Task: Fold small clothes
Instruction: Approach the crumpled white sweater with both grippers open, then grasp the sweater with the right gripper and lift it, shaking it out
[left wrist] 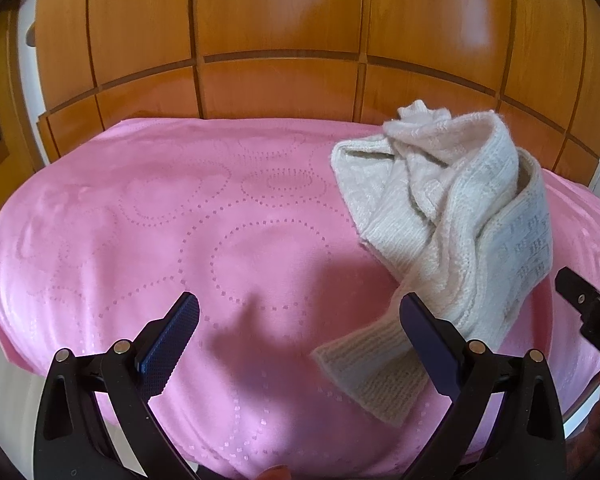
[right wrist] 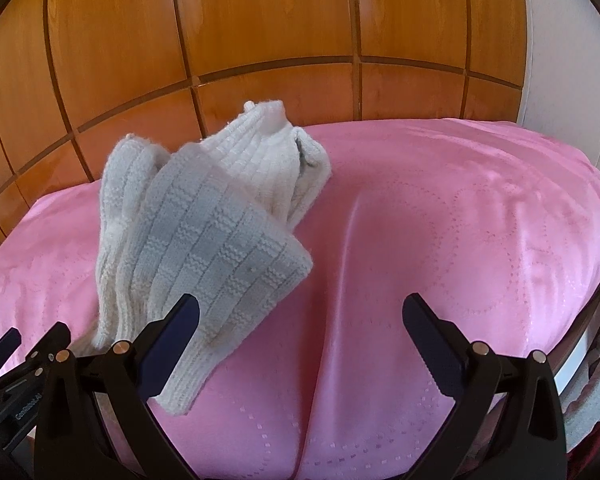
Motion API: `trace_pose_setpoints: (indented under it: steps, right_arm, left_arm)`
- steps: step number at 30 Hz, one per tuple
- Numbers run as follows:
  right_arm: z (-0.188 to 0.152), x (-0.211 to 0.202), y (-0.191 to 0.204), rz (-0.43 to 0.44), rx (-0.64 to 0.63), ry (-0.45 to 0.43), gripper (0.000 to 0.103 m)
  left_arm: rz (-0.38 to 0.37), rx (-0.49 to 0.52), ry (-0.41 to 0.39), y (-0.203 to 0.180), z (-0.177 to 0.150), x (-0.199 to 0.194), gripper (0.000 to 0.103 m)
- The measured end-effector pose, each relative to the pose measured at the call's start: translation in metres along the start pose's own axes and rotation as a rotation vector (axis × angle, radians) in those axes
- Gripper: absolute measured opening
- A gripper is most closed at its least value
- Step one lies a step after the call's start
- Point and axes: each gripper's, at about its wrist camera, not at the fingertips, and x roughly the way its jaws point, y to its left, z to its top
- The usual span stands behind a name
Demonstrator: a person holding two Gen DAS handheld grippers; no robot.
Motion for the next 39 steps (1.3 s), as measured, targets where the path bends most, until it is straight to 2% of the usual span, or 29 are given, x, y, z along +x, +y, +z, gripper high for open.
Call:
trace_pose_setpoints:
  steps: [7, 12, 15, 16, 17, 18, 20, 22, 26, 28, 29, 30, 31, 32, 33, 36, 39]
  right_arm:
    - [0.010, 0.008, -0.011, 0.054, 0.044, 0.017, 0.101]
    - [0.026, 0.015, 0.001, 0.146, -0.014, -0.006, 0.099]
    - [0.036, 0.026, 0.010, 0.222, -0.041, 0.006, 0.088]
    - [0.039, 0.031, 0.014, 0.253, -0.050, 0.018, 0.081]
    - [0.041, 0.036, 0.018, 0.276, -0.071, 0.031, 0.067]
    - [0.044, 0.040, 0.021, 0.286, -0.091, 0.042, 0.059]
    - [0.046, 0.045, 0.025, 0.295, -0.131, 0.070, 0.020]
    - [0.047, 0.042, 0.021, 0.276, -0.154, 0.066, 0.013]
    - [0.055, 0.033, -0.006, 0.225, -0.168, 0.039, 0.010]
    - [0.063, 0.031, -0.024, 0.156, -0.173, 0.006, 0.010]
    - [0.067, 0.031, -0.033, 0.125, -0.167, -0.006, 0.010]
    - [0.072, 0.032, -0.045, 0.084, -0.156, -0.021, 0.010]
    - [0.078, 0.033, -0.058, 0.051, -0.139, -0.031, 0.009]
    - [0.084, 0.036, -0.072, 0.012, -0.120, -0.039, 0.009]
    - [0.088, 0.038, -0.082, -0.016, -0.111, -0.044, 0.009]
    - [0.104, 0.050, -0.118, -0.130, -0.078, -0.055, 0.009]
    - [0.126, 0.066, -0.153, -0.250, -0.036, -0.062, 0.009]
  left_arm:
    - [-0.017, -0.031, 0.006, 0.011, 0.003, 0.006, 0.099]
    - [-0.105, -0.040, -0.021, 0.017, 0.010, -0.003, 0.099]
    - [-0.177, -0.013, -0.041, 0.013, 0.019, -0.013, 0.099]
    - [-0.207, -0.003, -0.048, 0.009, 0.022, -0.016, 0.099]
    - [-0.239, 0.005, -0.054, 0.006, 0.026, -0.018, 0.099]
    - [-0.278, 0.015, -0.059, 0.000, 0.032, -0.020, 0.099]
    - [-0.333, 0.032, -0.058, -0.010, 0.040, -0.020, 0.098]
    - [-0.390, 0.050, -0.045, -0.024, 0.049, -0.016, 0.084]
    - [-0.431, 0.088, 0.007, -0.049, 0.057, 0.004, 0.082]
    - [-0.436, 0.102, 0.045, -0.058, 0.059, 0.018, 0.068]
    - [-0.455, 0.095, 0.084, -0.062, 0.061, 0.027, 0.058]
    - [-0.473, 0.088, 0.107, -0.065, 0.061, 0.033, 0.040]
    - [-0.492, 0.085, 0.128, -0.066, 0.061, 0.038, 0.031]
    - [-0.496, 0.085, 0.147, -0.068, 0.062, 0.043, 0.016]
    - [-0.511, 0.083, 0.164, -0.068, 0.062, 0.046, 0.006]
    - [-0.589, 0.038, 0.137, -0.055, 0.079, 0.041, 0.005]
    - [-0.572, -0.024, 0.035, -0.017, 0.115, 0.030, 0.005]
